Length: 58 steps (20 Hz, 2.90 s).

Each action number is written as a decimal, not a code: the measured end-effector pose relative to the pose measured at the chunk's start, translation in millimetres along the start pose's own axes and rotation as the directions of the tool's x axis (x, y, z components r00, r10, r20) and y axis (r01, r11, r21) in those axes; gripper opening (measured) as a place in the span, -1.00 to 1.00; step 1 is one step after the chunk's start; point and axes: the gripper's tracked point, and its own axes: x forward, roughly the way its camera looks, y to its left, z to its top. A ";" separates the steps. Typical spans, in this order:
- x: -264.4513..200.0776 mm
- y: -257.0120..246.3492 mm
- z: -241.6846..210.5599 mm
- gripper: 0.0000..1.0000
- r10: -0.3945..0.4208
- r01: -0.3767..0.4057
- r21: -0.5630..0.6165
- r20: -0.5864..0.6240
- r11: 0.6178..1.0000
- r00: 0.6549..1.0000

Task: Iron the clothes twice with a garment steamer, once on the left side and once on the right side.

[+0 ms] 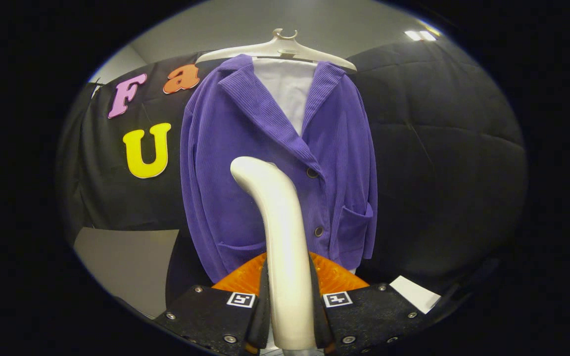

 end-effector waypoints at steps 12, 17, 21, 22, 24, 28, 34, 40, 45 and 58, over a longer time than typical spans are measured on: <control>6.6 19.9 -90.7 -0.29 -0.006 -0.006 -0.118 -0.094 0.993 0.996; 11.7 17.2 -127.0 -0.29 -0.026 0.009 -0.135 -0.120 0.991 0.992; 17.7 14.7 -148.7 -0.30 -0.054 0.036 -0.126 -0.142 0.991 0.988; 19.9 16.1 -153.3 -0.29 -0.062 0.043 -0.131 -0.146 0.990 0.987; 18.0 16.5 -160.9 -0.29 -0.074 0.053 -0.135 -0.156 0.989 0.985; -0.7 12.7 -163.6 -0.29 -0.107 0.083 -0.154 -0.155 0.985 0.982; -36.3 -12.0 -124.4 -0.29 -0.171 0.156 -0.142 -0.106 0.978 0.980; -56.3 -50.9 -35.3 -0.29 -0.164 0.165 -0.093 0.013 0.982 0.986; -56.8 -85.9 32.5 -0.30 -0.190 0.193 -0.025 0.095 0.981 0.977; 14.5 -123.7 143.1 -0.30 -0.265 0.258 0.062 0.269 0.964 0.926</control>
